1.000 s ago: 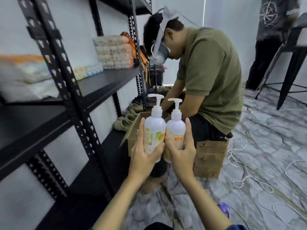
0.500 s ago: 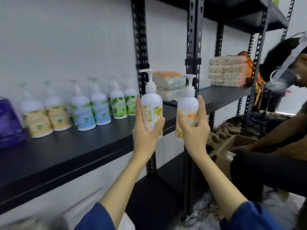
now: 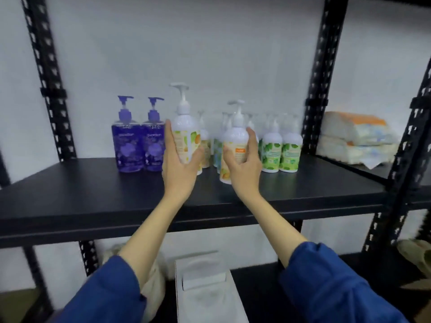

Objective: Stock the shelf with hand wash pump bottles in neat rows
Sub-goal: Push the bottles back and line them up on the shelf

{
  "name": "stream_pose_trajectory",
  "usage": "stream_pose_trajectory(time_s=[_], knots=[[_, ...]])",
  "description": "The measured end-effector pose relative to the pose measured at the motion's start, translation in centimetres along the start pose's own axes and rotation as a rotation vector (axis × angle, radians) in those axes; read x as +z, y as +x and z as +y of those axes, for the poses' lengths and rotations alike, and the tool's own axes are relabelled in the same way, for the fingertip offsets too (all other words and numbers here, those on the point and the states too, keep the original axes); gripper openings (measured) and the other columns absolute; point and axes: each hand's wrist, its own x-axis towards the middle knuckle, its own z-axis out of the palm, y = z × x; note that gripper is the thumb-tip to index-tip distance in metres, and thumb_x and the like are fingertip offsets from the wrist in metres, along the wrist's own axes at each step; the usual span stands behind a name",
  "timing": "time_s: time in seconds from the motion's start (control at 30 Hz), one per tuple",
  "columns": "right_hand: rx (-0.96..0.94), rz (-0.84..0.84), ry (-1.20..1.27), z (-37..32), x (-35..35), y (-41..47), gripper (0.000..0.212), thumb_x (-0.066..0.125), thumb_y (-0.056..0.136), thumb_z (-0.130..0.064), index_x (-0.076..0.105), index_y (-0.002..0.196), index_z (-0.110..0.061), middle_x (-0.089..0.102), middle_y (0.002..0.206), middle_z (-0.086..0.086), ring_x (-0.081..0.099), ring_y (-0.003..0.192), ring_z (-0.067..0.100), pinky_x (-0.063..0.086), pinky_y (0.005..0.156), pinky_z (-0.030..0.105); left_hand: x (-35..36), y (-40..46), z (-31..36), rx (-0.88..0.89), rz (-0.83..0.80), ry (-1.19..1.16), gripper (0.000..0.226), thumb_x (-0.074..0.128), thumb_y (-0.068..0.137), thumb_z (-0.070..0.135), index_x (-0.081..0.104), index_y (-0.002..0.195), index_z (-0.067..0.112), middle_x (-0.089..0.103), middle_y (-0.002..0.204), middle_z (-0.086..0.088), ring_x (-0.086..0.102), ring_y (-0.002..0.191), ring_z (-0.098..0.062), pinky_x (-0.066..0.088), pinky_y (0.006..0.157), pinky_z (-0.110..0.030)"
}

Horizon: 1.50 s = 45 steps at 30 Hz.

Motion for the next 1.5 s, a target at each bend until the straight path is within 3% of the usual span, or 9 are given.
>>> stream_pose_trajectory(time_s=[0.2,0.37,0.53,0.73,0.93,1.1,1.27,1.37,1.5], knots=[[0.038,-0.248,0.008,1.7,4.9,1.8,0.059,0.062,0.088,-0.022,0.032,0.140,-0.020,0.045,0.123,-0.008,0.051,0.108,0.012,0.044,0.092,0.026,-1.7,3.0,-1.7,0.001,0.005,0.091,0.089,0.065,0.087,0.037,0.004,0.151,0.034,0.025,0.154,0.011,0.039,0.131,-0.011,0.042,0.104,-0.046],[0.045,-0.380,0.007,3.1,7.3,2.4,0.058,0.061,0.088,-0.018,0.030,0.136,-0.016,0.046,0.124,0.004,0.051,0.108,0.018,0.046,0.089,0.030,-1.5,3.0,-4.0,-0.077,0.059,0.124,0.088,0.066,0.085,0.040,0.006,0.149,0.039,0.031,0.151,0.012,0.040,0.133,-0.012,0.041,0.103,-0.048],[0.059,-0.423,0.034,3.7,7.5,2.6,0.060,0.059,0.089,-0.011,0.022,0.136,-0.014,0.037,0.126,0.004,0.047,0.114,0.020,0.044,0.098,0.034,-1.4,3.4,-4.4,-0.103,0.060,0.163,0.085,0.064,0.084,0.046,0.007,0.146,0.044,0.040,0.145,0.010,0.047,0.125,-0.017,0.046,0.096,-0.048],[0.028,-0.403,-0.142,4.0,7.1,2.2,0.086,0.075,0.076,-0.038,0.022,0.142,-0.019,0.037,0.134,0.007,0.045,0.120,0.024,0.043,0.098,0.044,-1.4,3.1,-4.7,-0.089,-0.006,0.230,0.084,0.062,0.088,0.041,0.004,0.148,0.042,0.048,0.135,0.003,0.051,0.113,-0.015,0.038,0.084,-0.031],[-0.008,-0.363,-0.238,3.7,7.2,2.1,0.086,0.076,0.077,-0.032,0.023,0.143,-0.016,0.036,0.132,0.011,0.045,0.117,0.028,0.044,0.095,0.043,-1.5,3.0,-4.7,-0.102,0.009,0.225,0.084,0.064,0.086,0.044,0.006,0.146,0.047,0.049,0.131,0.004,0.054,0.111,-0.019,0.049,0.089,-0.047],[0.097,-0.404,-0.095,4.0,6.9,2.5,0.077,0.073,0.079,-0.021,0.026,0.140,-0.017,0.049,0.126,0.003,0.055,0.110,0.021,0.048,0.093,0.047,-1.5,3.1,-4.8,-0.093,0.017,0.202,0.084,0.064,0.087,0.038,0.005,0.147,0.044,0.045,0.137,0.006,0.050,0.117,-0.018,0.048,0.092,-0.046],[-0.018,-0.408,-0.292,3.5,6.8,2.3,0.087,0.075,0.077,-0.035,0.022,0.144,-0.019,0.035,0.135,0.010,0.048,0.116,0.029,0.046,0.092,0.047,-1.5,3.2,-4.8,-0.099,0.021,0.208,0.086,0.061,0.082,0.050,0.003,0.145,0.048,0.046,0.136,0.003,0.052,0.116,-0.021,0.050,0.089,-0.050],[-0.058,-0.430,-0.415,3.3,6.8,2.2,0.087,0.076,0.077,-0.029,0.022,0.144,-0.016,0.032,0.133,0.014,0.048,0.113,0.036,0.046,0.090,0.049,-1.4,3.2,-4.7,-0.115,0.019,0.191,0.089,0.059,0.080,0.053,0.003,0.147,0.044,0.043,0.140,0.003,0.051,0.119,-0.021,0.050,0.089,-0.050],[0.013,-0.463,-0.310,3.7,6.7,2.1,0.083,0.068,0.079,-0.012,0.018,0.145,-0.015,0.032,0.141,0.012,0.042,0.122,0.029,0.043,0.097,0.046,-1.4,3.3,-4.9,-0.120,0.028,0.189,0.087,0.063,0.084,0.048,0.004,0.148,0.042,0.043,0.141,0.004,0.051,0.119,-0.020,0.049,0.092,-0.049]])
